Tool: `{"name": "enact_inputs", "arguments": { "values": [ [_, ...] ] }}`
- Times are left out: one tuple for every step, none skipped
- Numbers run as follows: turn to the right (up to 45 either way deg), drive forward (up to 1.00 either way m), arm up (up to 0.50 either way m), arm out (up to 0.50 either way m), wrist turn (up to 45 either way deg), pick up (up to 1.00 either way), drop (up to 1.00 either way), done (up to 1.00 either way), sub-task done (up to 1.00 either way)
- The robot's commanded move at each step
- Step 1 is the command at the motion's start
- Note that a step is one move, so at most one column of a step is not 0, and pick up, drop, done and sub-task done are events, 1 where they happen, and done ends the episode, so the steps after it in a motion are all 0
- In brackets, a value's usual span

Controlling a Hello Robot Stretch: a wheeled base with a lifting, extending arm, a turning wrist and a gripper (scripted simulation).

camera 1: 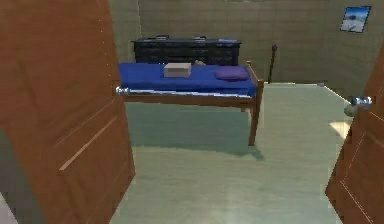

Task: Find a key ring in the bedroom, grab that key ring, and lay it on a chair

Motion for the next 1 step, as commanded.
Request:
{"name": "enact_inputs", "arguments": {
  "values": [
    [-45.0, 0.0, 0.0, 0.0, 0.0, 0.0, 0.0, 0.0, 0.0]
  ]
}}
